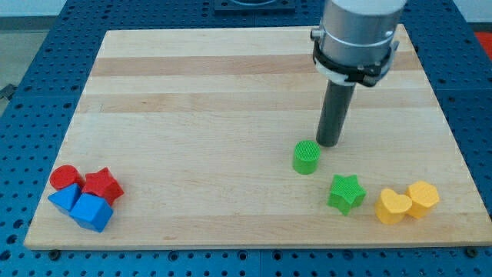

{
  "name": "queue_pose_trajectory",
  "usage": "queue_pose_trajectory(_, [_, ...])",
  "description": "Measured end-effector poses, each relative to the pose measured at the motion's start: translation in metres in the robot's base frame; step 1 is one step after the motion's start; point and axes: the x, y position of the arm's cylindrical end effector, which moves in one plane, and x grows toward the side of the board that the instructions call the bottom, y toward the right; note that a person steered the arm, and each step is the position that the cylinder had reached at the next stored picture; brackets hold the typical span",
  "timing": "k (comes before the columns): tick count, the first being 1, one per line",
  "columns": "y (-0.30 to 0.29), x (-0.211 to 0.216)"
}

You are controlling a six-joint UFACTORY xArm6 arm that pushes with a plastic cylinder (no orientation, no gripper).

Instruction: Move the green circle to the center of the board

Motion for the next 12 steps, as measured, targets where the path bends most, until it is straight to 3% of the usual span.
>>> queue_pose_trajectory(3, [0.006, 0.048])
queue_pose_trajectory(5, [-0.07, 0.031])
queue_pose_trajectory(6, [-0.081, 0.024])
queue_pose_trajectory(8, [-0.095, 0.089])
queue_pose_trajectory(11, [-0.111, -0.014])
queue_pose_trajectory(12, [-0.11, -0.023])
